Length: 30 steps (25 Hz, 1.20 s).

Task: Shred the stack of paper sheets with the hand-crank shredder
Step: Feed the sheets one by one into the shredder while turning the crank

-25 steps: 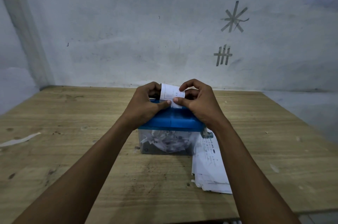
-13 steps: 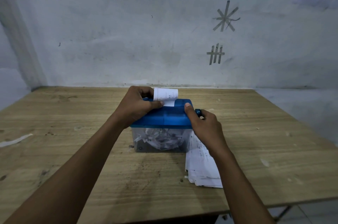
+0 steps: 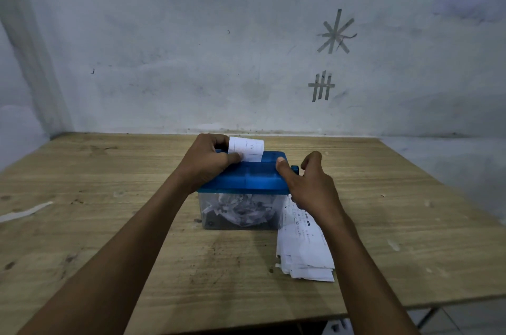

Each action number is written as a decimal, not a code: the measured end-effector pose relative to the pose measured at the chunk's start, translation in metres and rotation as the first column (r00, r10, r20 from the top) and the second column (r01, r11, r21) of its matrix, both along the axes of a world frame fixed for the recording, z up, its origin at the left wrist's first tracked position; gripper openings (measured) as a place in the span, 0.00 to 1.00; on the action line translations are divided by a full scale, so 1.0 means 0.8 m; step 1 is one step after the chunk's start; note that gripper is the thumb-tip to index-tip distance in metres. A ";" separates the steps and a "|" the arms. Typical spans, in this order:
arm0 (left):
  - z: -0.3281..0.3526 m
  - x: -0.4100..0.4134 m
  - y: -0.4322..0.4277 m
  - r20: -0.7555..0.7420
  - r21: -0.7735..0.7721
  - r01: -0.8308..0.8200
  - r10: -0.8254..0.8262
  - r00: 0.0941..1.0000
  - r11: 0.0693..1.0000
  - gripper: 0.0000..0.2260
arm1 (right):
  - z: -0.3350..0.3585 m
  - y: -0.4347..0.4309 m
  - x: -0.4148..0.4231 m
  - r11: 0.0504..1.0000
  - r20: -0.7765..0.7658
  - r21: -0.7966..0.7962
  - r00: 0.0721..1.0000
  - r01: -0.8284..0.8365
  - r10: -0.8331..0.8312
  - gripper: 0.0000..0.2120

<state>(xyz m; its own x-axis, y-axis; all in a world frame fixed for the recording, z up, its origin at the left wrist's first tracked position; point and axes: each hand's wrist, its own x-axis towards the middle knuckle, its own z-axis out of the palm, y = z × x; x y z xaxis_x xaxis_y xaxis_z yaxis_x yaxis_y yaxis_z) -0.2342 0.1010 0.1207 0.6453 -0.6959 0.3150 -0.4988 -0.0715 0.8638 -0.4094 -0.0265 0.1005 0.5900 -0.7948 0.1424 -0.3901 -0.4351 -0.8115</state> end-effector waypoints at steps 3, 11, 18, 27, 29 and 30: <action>-0.003 0.001 -0.001 0.044 0.027 -0.005 0.003 0.999 1.000 0.09 | 0.006 0.005 0.003 0.985 0.013 -0.169 1.000 0.022 -0.020 0.20; -0.005 0.001 -0.003 0.092 0.115 -0.068 0.058 0.994 0.991 0.14 | 0.044 -0.018 0.017 0.944 -0.223 -0.330 0.972 -0.007 -0.071 0.18; -0.005 0.000 -0.003 0.191 0.207 -0.126 0.086 0.978 0.970 0.18 | 0.084 -0.072 -0.014 0.873 -0.242 0.142 0.839 -0.466 0.487 0.21; -0.007 0.001 -0.011 0.397 0.340 -0.198 0.051 0.916 0.919 0.35 | 0.035 -0.083 0.015 0.926 0.238 0.189 0.930 -0.326 0.279 0.21; -0.008 0.002 -0.011 0.407 0.335 -0.200 0.050 0.912 0.921 0.39 | 0.021 -0.088 0.036 0.897 0.171 0.373 0.967 -0.239 0.186 0.19; -0.008 0.002 -0.011 0.420 0.336 -0.204 0.047 0.906 0.919 0.39 | 0.010 -0.087 0.045 0.842 0.151 0.502 0.979 -0.197 0.139 0.17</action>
